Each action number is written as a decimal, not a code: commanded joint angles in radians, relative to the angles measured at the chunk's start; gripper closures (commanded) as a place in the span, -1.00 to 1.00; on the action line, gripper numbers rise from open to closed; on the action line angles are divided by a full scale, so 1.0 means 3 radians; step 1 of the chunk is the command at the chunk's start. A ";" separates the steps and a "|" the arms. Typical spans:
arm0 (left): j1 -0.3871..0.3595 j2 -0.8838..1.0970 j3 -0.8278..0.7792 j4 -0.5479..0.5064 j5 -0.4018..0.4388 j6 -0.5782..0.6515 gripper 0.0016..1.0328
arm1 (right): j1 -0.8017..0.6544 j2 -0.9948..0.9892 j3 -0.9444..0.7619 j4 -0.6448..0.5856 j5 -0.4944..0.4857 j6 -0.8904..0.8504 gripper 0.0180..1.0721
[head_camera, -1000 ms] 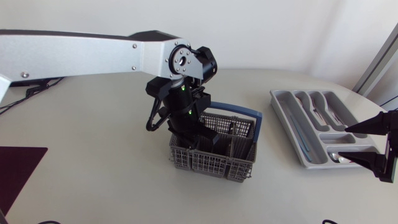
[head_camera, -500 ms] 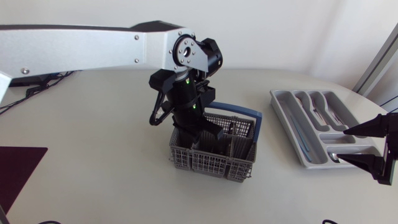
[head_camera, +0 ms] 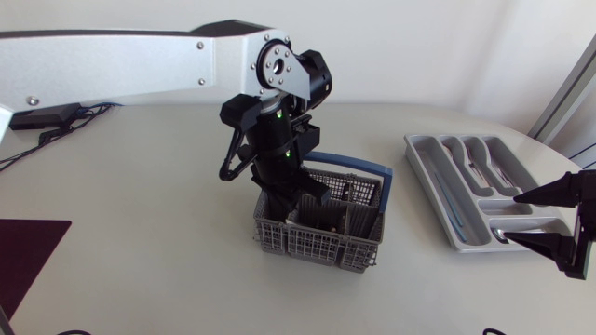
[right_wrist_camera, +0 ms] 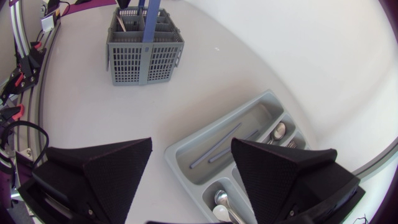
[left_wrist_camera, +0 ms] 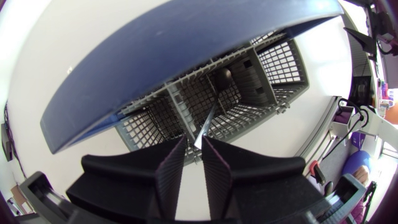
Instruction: Sort the cutlery from the basket into the organizer compartments.
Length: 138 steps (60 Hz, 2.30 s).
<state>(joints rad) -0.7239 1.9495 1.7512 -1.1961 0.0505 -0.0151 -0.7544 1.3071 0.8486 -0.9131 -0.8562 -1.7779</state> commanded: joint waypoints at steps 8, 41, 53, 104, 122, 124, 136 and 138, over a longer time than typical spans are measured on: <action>0.0051 0.0185 -0.0080 -0.0032 -0.0046 0.0035 0.40 | 0.0004 -0.0031 -0.0098 -0.0004 0.0001 -0.0092 -0.74; 0.0004 0.0231 -0.0141 -0.0047 0.0000 0.0040 0.42 | -0.0017 -0.0016 -0.0098 0.0006 0.0011 -0.0113 -0.74; 0.0015 0.0261 -0.0069 -0.0083 0.0118 0.0040 0.48 | -0.0017 -0.0021 -0.0098 0.0006 0.0011 -0.0107 -0.74; -0.0318 0.0251 0.0125 -0.0093 -0.0122 0.0674 0.40 | -0.0042 -0.0006 -0.0124 0.0006 0.0011 -0.0159 -0.74; -0.0302 0.0353 0.0064 -0.0078 -0.0112 0.0587 0.47 | -0.0052 -0.0001 -0.0149 0.0006 0.0011 -0.0179 -0.74; -0.0277 0.0348 0.0058 -0.0032 -0.0112 0.0526 0.56 | -0.0052 -0.0001 -0.0154 0.0006 0.0011 -0.0184 -0.74; -0.0128 0.0338 0.0064 0.0050 0.0087 0.0393 0.89 | -0.0052 -0.0011 -0.0175 0.0006 0.0011 -0.0210 -0.74; -0.0118 0.0338 0.0058 0.0050 0.0149 0.0388 0.89 | -0.0063 -0.0011 -0.0170 0.0006 0.0011 -0.0210 -0.74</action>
<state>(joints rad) -0.7784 2.0151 1.7794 -1.1820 0.0715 0.1246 -0.7631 1.3071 0.8181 -0.9127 -0.8520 -1.8107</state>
